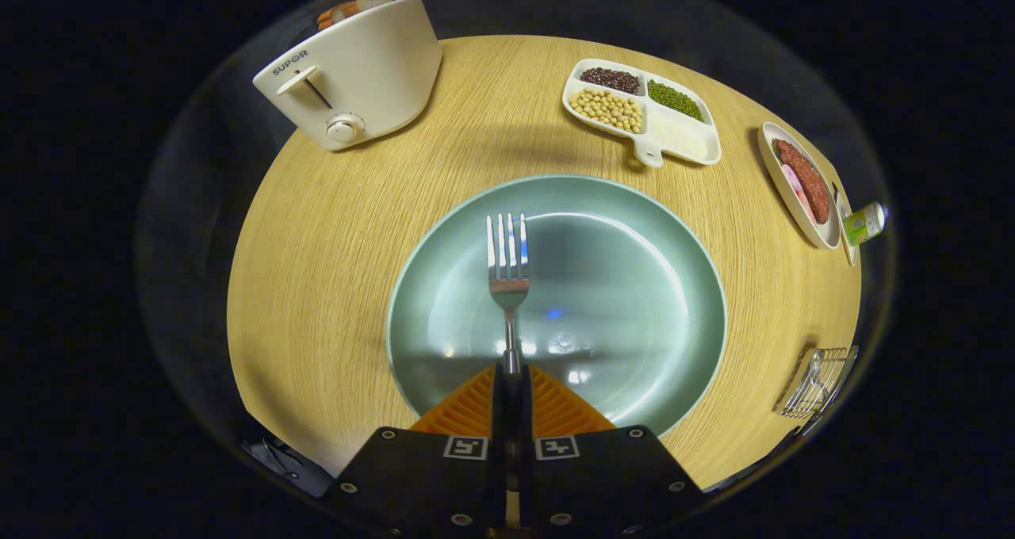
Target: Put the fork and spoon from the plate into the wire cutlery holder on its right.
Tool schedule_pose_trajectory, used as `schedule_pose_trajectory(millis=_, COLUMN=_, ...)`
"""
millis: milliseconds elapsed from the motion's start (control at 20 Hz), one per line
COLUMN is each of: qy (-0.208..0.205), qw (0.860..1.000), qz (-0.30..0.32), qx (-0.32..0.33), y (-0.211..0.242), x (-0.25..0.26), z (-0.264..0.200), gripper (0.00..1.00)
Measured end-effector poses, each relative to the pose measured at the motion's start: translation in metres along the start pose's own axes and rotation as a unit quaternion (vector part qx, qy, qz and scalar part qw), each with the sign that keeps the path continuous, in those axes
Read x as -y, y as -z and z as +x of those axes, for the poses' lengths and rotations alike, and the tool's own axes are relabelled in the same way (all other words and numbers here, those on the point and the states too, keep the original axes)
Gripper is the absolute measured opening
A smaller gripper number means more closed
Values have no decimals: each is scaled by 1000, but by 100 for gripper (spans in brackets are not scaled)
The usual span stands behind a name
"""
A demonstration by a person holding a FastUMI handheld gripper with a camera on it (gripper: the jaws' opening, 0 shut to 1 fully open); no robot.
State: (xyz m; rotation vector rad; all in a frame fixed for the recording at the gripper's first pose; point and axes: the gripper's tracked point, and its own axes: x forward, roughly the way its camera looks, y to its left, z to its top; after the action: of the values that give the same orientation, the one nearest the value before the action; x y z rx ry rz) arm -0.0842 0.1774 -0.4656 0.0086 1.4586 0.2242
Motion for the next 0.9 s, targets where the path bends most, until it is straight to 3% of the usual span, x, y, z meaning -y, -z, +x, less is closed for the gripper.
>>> schedule_pose_trajectory(millis=450, qy=-23, qw=989, qz=55, qx=134, y=-20, x=43, z=-90, gripper=5)
schedule_pose_trajectory(millis=650, qy=11, qw=981, qz=88, qx=170, y=-7, x=103, z=-135, gripper=5)
schedule_pose_trajectory(millis=900, qy=64, qw=973, qz=150, qx=162, y=38, x=192, z=-162, gripper=5)
